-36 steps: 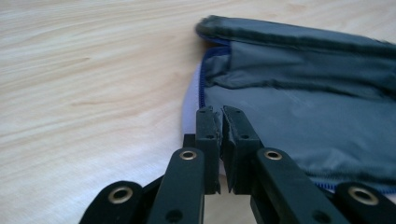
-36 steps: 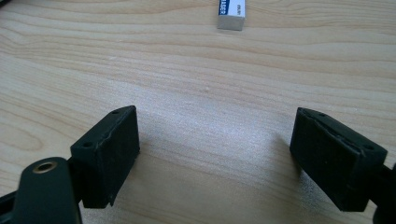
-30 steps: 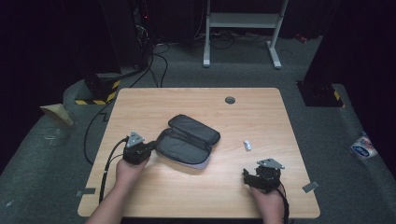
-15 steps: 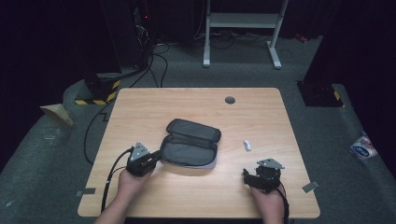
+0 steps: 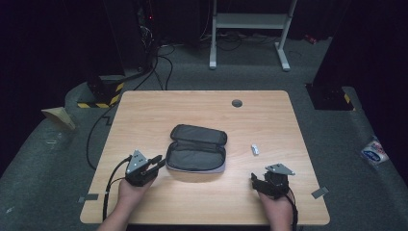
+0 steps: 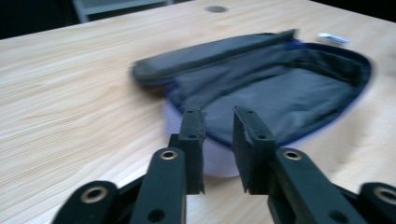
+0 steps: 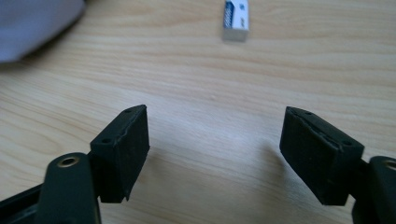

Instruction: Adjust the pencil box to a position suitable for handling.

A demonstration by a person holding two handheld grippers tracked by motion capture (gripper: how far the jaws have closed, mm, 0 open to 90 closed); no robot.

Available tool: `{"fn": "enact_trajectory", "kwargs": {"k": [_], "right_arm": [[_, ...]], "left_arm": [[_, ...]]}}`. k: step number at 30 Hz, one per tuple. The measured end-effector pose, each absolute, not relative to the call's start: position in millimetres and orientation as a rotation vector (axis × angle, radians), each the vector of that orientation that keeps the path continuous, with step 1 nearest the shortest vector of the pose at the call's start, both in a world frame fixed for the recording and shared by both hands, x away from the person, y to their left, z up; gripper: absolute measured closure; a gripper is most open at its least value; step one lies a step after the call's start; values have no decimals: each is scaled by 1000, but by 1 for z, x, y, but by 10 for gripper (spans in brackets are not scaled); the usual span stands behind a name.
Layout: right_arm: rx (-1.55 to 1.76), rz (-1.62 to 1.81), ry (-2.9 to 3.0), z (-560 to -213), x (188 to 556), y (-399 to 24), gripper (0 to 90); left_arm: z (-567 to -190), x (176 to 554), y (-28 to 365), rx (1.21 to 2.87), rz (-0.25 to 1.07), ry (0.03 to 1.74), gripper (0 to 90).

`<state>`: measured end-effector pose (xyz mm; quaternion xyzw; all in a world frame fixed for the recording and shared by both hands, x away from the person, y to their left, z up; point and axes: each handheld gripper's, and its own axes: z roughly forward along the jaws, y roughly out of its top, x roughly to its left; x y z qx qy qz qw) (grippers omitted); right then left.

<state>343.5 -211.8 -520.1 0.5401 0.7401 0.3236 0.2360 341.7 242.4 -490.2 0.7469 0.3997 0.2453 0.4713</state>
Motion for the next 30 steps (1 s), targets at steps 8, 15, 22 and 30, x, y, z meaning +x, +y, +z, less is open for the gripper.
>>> {"fn": "enact_trajectory", "kwargs": {"k": [8, 15, 22, 30], "right_arm": [[1399, 978, 2069, -507, 337, -186, 322], [1338, 1082, 2091, -491, 346, -152, 452], [1333, 1020, 2134, -503, 361, -138, 480], [1369, 998, 2100, -509, 372, -144, 486]], "left_arm": [[-511, 361, 250, 1877, 579, 1138, 791], [-512, 368, 236, 1919, 540, 1126, 816], [-512, 362, 226, 1949, 505, 1077, 821], [-517, 363, 210, 1974, 501, 1053, 815]]}}
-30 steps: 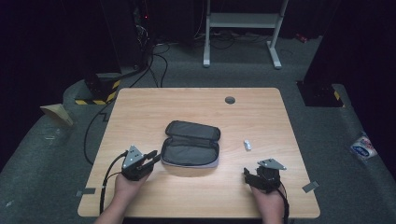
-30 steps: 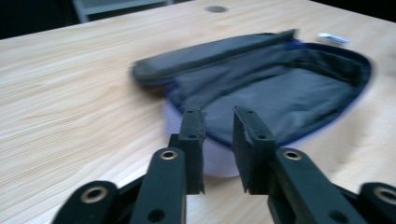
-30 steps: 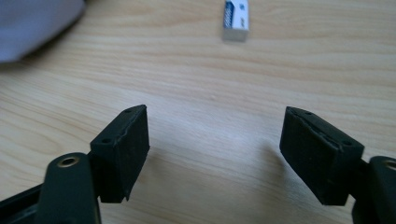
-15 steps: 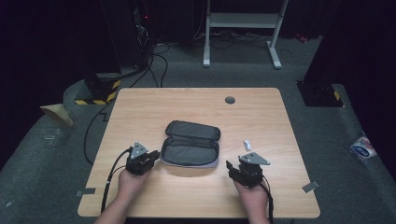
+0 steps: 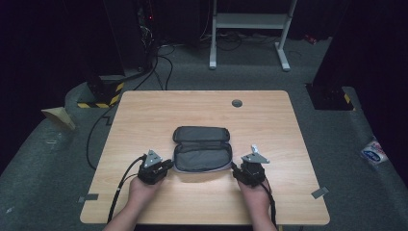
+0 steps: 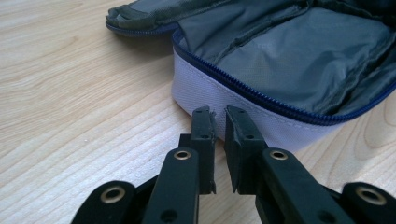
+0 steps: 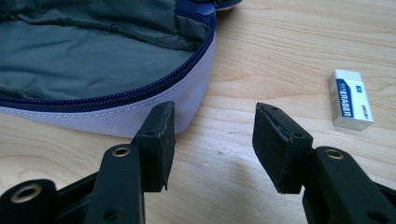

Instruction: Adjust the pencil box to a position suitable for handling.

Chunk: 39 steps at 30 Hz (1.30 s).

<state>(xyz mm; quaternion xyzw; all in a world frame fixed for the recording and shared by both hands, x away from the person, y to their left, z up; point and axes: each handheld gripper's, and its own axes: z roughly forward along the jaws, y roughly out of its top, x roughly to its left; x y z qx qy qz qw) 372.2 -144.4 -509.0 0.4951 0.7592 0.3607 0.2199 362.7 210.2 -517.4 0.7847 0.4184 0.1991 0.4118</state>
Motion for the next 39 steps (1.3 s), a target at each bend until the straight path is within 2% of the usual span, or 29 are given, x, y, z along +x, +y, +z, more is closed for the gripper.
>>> {"fn": "enact_trajectory", "kwargs": {"k": [27, 39], "right_arm": [[1373, 1010, 2082, -512, 377, -145, 517], [1380, 1013, 2058, -509, 369, -158, 516]], "left_arm": [[-520, 372, 209, 1978, 515, 1094, 811], [-519, 373, 224, 1973, 543, 1128, 757]]}}
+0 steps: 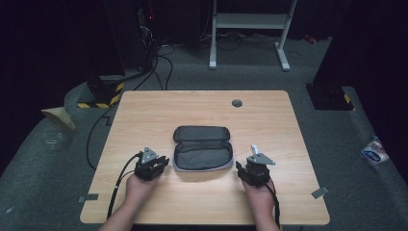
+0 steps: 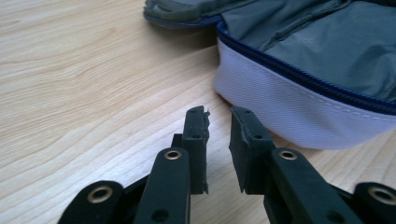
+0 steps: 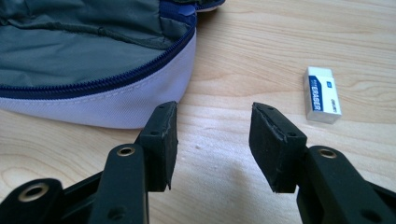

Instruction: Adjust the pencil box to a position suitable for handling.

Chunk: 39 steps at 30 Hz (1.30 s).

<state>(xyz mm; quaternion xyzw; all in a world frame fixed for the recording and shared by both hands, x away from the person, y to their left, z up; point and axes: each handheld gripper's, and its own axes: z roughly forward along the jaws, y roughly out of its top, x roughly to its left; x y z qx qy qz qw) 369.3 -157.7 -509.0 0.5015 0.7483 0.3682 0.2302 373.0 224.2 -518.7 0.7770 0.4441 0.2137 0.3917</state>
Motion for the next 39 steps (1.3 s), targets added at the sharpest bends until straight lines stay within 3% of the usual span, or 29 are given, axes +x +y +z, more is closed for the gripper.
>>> {"fn": "enact_trajectory", "kwargs": {"k": [21, 29, 39], "right_arm": [[1376, 1020, 2041, -512, 355, -181, 520], [1357, 994, 2024, -515, 347, -193, 518], [1373, 976, 2009, -512, 348, -206, 533]], "left_arm": [[-521, 370, 286, 1949, 592, 1246, 654], [-519, 358, 315, 1975, 604, 1272, 577], [-527, 350, 323, 1964, 585, 1311, 461]]}}
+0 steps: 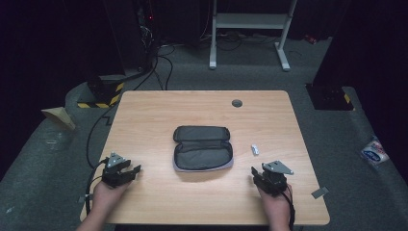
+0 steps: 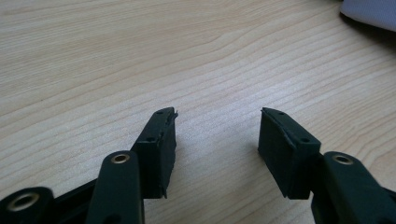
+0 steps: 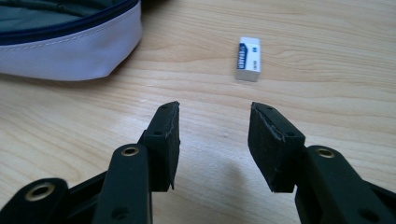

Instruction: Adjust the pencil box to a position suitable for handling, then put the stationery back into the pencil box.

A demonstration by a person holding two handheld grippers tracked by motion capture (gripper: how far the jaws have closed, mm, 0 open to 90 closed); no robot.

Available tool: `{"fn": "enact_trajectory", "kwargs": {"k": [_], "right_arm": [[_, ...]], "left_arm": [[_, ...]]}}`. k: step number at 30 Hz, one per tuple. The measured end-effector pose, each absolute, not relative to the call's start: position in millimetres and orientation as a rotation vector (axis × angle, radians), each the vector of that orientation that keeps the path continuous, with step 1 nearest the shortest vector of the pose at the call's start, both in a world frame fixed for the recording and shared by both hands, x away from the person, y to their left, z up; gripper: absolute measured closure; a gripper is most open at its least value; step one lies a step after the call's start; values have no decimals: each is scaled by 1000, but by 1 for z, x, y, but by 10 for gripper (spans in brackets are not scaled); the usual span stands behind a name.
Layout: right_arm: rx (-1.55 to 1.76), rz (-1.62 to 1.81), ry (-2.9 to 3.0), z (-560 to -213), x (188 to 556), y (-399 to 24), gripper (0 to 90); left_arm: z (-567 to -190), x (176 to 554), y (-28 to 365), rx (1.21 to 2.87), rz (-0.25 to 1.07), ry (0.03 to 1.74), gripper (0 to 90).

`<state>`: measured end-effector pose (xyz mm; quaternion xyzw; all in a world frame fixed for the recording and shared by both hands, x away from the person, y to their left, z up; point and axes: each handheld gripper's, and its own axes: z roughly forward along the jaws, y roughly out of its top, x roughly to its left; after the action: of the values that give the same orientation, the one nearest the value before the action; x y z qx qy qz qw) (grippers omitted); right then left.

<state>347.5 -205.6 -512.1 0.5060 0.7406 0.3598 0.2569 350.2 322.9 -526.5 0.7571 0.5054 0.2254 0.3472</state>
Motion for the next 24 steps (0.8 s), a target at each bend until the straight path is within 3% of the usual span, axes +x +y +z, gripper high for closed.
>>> {"fn": "enact_trajectory", "kwargs": {"k": [11, 24], "right_arm": [[1432, 957, 1944, -510, 352, -216, 534], [1457, 971, 1937, -508, 361, -220, 415]], "left_arm": [[-529, 349, 319, 1978, 598, 1313, 256], [-529, 349, 318, 1976, 602, 1321, 242]]}}
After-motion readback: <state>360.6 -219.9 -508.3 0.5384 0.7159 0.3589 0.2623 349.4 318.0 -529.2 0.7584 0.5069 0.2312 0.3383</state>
